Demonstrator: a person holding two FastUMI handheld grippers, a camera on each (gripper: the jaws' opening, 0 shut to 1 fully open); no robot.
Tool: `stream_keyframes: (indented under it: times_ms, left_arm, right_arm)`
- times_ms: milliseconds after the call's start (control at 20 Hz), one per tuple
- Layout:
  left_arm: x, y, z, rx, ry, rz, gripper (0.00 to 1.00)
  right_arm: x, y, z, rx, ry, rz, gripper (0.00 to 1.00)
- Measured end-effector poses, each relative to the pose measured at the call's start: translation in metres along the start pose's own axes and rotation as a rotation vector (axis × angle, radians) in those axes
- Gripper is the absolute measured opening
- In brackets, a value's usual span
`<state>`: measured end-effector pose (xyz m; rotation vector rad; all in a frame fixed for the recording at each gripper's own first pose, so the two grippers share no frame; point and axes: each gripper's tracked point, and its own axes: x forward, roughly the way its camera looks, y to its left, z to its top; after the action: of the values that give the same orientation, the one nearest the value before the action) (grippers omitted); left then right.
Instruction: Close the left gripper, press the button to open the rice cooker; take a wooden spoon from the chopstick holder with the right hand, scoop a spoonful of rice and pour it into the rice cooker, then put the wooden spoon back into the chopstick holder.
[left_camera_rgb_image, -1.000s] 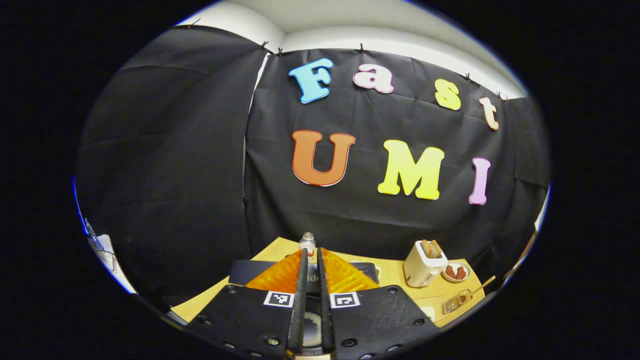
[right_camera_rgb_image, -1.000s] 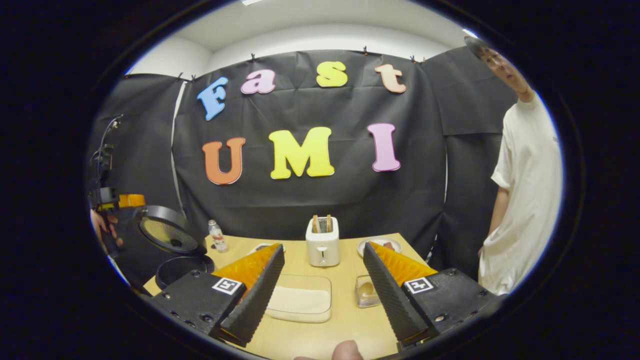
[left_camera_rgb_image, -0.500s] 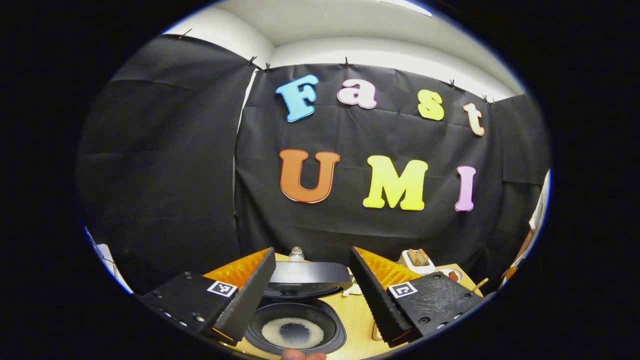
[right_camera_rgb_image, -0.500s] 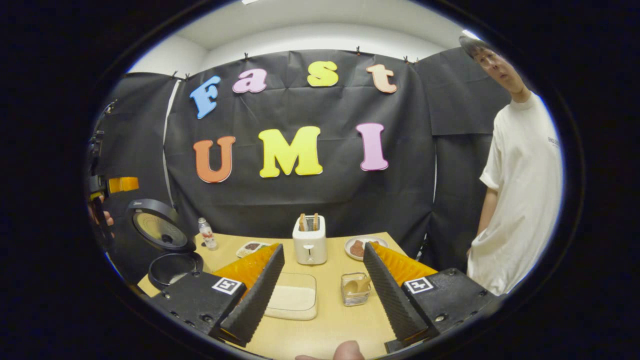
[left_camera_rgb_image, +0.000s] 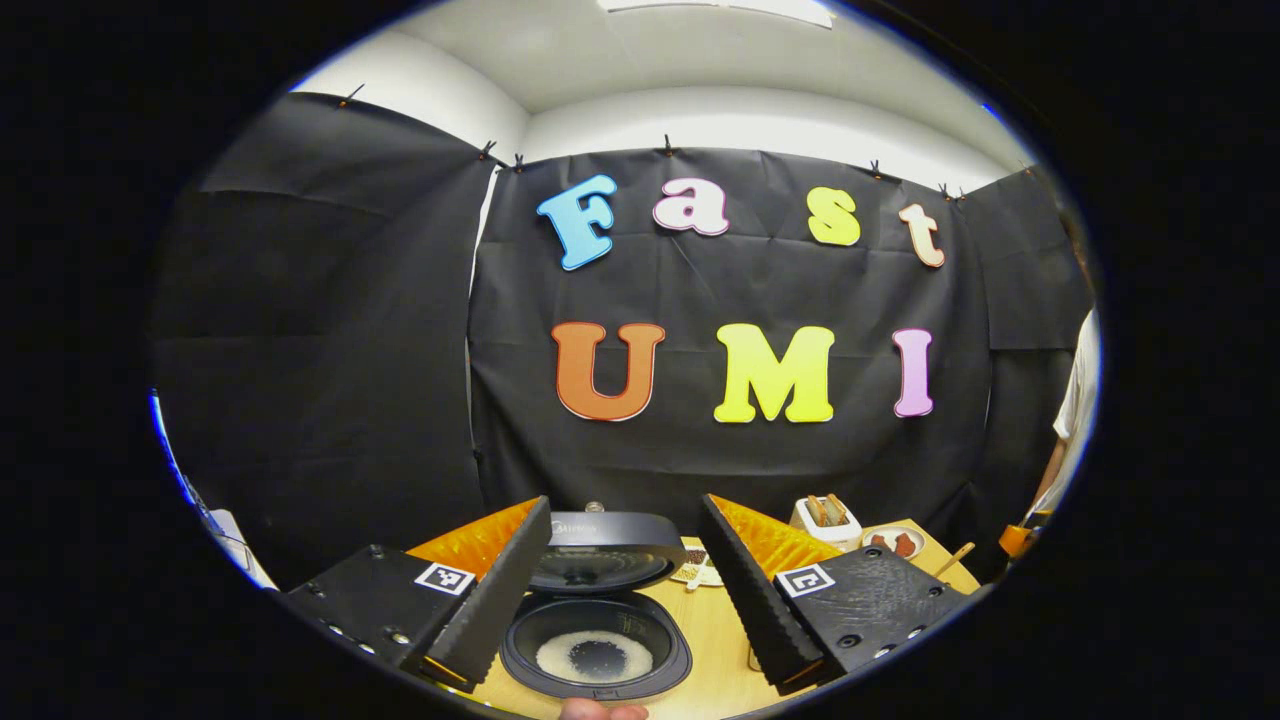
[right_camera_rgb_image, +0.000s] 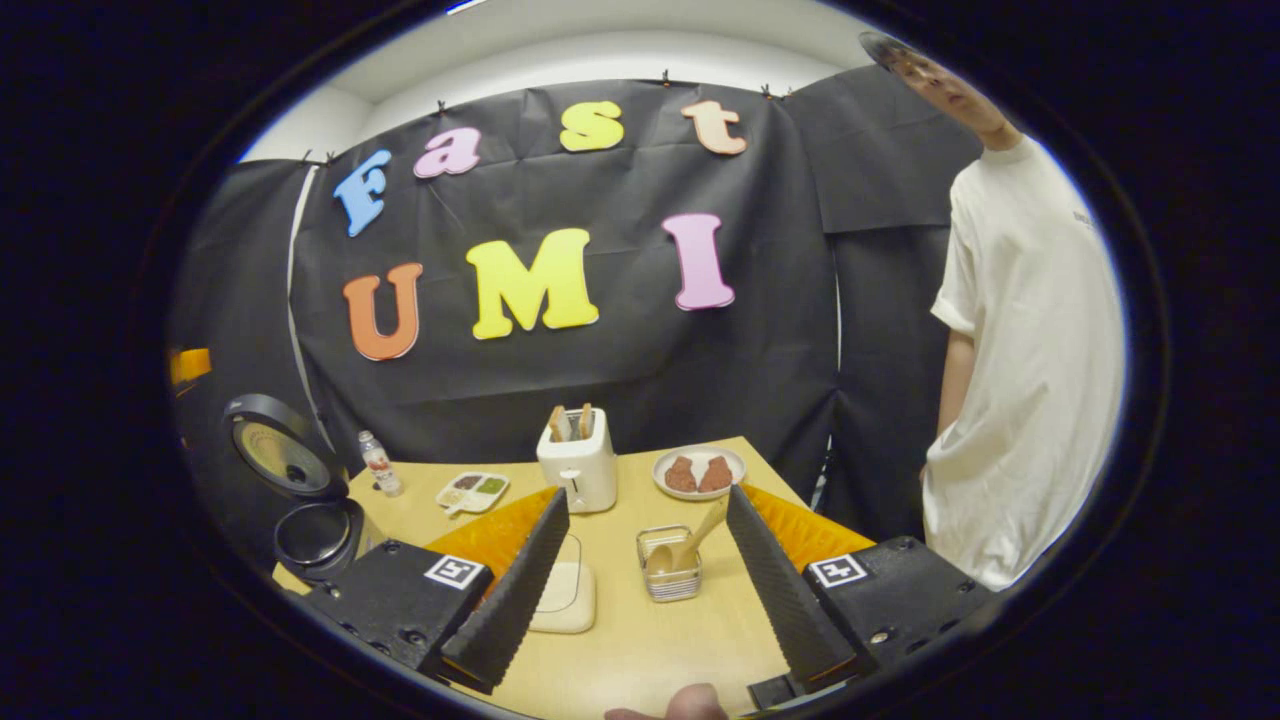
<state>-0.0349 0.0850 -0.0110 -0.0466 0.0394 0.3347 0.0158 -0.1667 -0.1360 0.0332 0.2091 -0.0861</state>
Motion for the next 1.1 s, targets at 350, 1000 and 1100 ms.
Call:
stream_keyframes:
  times_ms: [350, 1000, 1100]
  left_arm:
    - [-0.002, -0.033, -0.008, 0.053, 0.025, 0.002, 0.94]
    - [0.013, -0.068, -0.026, 0.090, 0.079, 0.046, 0.95]
    - [0.014, -0.067, -0.027, 0.086, 0.086, 0.061, 0.94]
  right_arm:
    - [0.085, -0.035, -0.071, 0.067, 0.113, -0.005, 1.00]
    - [0.218, -0.051, -0.136, 0.144, 0.272, 0.071, 0.83]
    - [0.224, -0.049, -0.135, 0.157, 0.276, 0.085, 0.66]
